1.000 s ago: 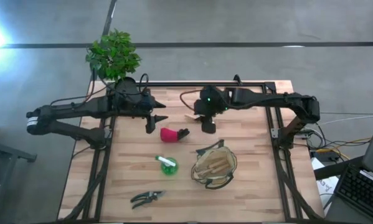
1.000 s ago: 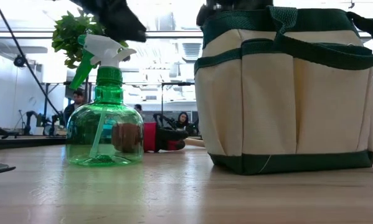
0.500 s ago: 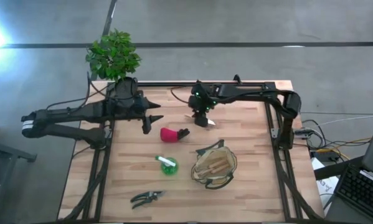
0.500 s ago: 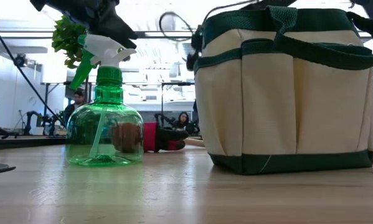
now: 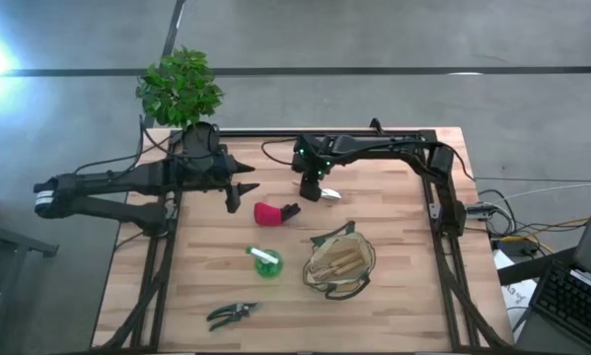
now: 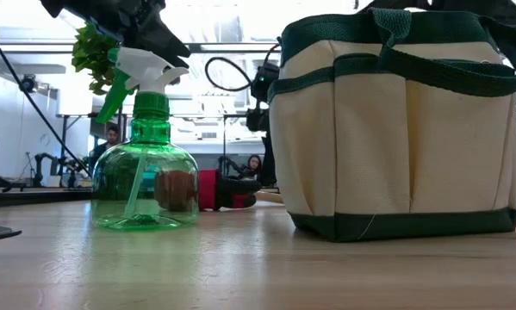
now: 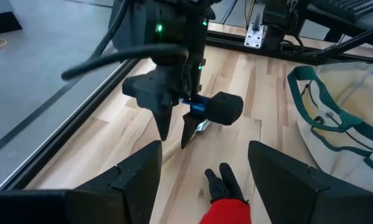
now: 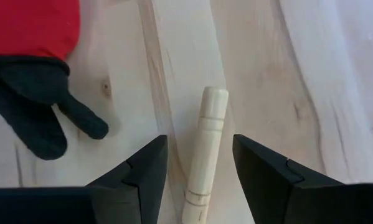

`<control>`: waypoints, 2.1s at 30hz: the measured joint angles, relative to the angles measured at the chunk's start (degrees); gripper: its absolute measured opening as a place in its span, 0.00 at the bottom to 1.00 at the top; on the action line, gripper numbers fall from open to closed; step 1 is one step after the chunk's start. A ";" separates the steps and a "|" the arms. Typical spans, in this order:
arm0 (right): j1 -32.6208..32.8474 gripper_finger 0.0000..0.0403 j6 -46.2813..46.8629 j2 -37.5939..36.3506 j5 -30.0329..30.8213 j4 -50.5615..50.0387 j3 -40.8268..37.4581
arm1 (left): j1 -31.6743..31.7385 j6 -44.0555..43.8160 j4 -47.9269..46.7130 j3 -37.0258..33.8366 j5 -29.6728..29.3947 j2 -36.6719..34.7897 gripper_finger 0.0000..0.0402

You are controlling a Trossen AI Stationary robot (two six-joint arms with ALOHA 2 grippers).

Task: Pick & Place Garden tools in Gardening bag
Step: Put the brown trowel into the gardening bag

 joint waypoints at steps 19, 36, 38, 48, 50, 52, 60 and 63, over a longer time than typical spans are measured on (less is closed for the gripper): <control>-0.22 0.33 -0.26 4.88 3.73 2.26 0.13 | 0.00 -1.64 0.47 0.00 0.00 0.12 0.61; -0.19 0.13 -3.05 -4.67 4.39 -2.77 0.11 | 0.00 -1.80 0.43 0.00 0.00 0.11 0.60; -0.01 0.13 -3.49 -8.13 4.39 -4.63 0.09 | 0.00 -1.80 0.43 0.00 0.00 0.11 0.60; 6.21 0.13 -3.86 -27.95 -4.98 -6.97 0.09 | 0.00 -1.80 0.65 0.00 -1.90 0.04 0.60; 8.91 0.13 -2.94 -31.02 -5.37 -6.14 0.13 | 0.00 -1.79 0.87 0.00 -1.88 0.04 0.60; 11.84 0.13 -1.74 -33.34 -5.36 -5.08 0.01 | 0.00 -1.69 1.01 0.00 -1.92 0.04 0.60; 25.61 0.13 5.69 -37.31 -4.68 7.78 -5.59 | 0.00 -1.23 1.04 0.00 -1.92 0.04 0.60; 29.73 0.13 8.11 -36.88 -0.41 9.82 -8.32 | 0.00 -1.21 1.04 0.00 -1.92 0.04 0.60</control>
